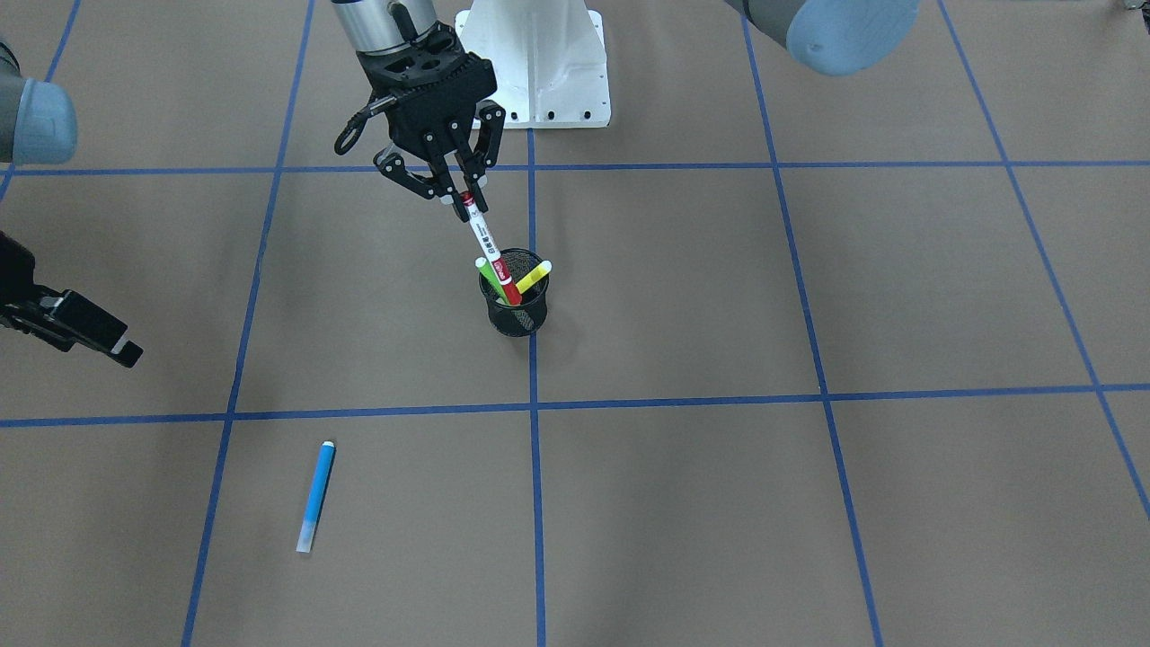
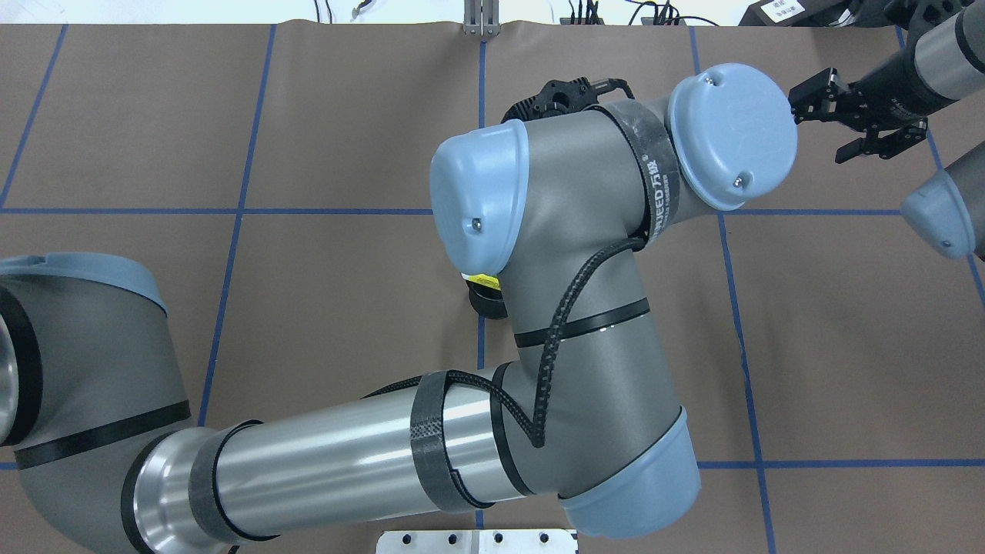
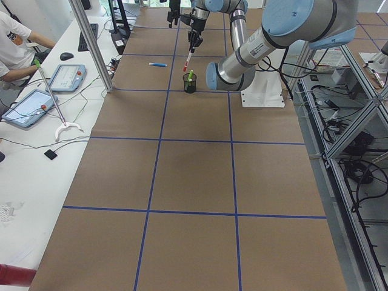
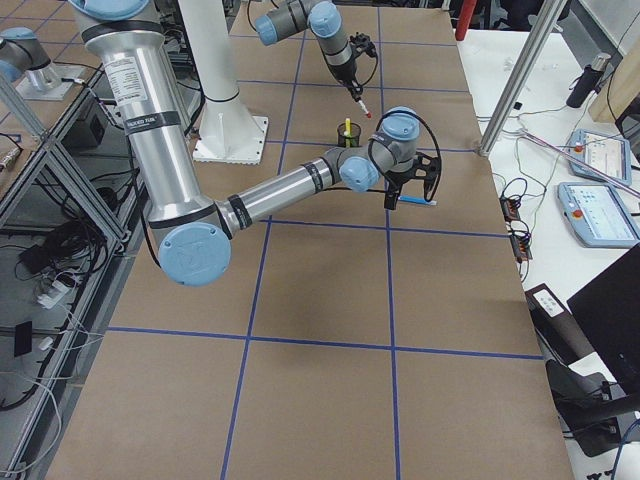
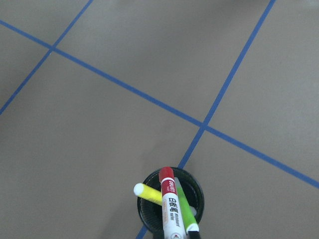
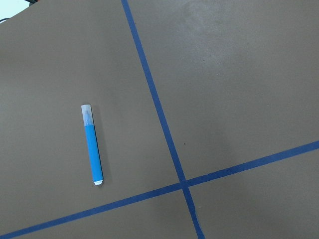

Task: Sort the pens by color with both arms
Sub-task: 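Lift the red marker out of the cup with the left gripper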

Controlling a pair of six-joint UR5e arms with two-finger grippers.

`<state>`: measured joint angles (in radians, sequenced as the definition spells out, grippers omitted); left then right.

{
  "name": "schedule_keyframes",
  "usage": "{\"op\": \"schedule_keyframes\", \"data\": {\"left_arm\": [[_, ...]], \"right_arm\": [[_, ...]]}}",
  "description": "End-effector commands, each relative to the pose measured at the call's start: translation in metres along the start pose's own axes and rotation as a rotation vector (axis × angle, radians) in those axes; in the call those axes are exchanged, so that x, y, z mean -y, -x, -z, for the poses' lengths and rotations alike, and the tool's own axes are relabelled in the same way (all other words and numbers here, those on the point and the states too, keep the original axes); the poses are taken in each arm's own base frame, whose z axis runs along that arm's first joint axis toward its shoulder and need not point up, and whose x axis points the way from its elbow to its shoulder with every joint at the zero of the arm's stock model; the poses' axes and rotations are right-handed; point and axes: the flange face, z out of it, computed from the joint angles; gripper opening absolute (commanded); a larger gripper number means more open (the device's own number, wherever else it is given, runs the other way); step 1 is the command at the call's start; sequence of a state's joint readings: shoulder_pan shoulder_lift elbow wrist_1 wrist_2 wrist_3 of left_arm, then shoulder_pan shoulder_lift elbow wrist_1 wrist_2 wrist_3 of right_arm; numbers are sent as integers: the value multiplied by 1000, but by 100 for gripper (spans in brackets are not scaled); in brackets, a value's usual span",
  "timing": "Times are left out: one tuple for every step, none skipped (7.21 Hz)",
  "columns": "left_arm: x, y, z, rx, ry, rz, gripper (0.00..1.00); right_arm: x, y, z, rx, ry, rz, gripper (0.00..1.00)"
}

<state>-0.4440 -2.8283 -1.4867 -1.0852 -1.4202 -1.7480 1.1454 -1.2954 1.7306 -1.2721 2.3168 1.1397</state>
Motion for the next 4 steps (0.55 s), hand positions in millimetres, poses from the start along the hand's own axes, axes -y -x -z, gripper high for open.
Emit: {"op": "schedule_keyframes", "data": {"left_arm": [[5, -16, -78, -290, -83, 12, 0], [-1, -31, -133, -387, -93, -18, 0], [17, -35, -156, -456, -133, -56, 0], [24, -33, -180, -425, -163, -102, 0]], "right_arm": [[-8, 14, -11, -1, -14, 49, 100], [-13, 26, -20, -2, -56, 77, 100], [-14, 28, -23, -7, -72, 86, 100], [-14, 27, -24, -9, -69, 81, 100]]}}
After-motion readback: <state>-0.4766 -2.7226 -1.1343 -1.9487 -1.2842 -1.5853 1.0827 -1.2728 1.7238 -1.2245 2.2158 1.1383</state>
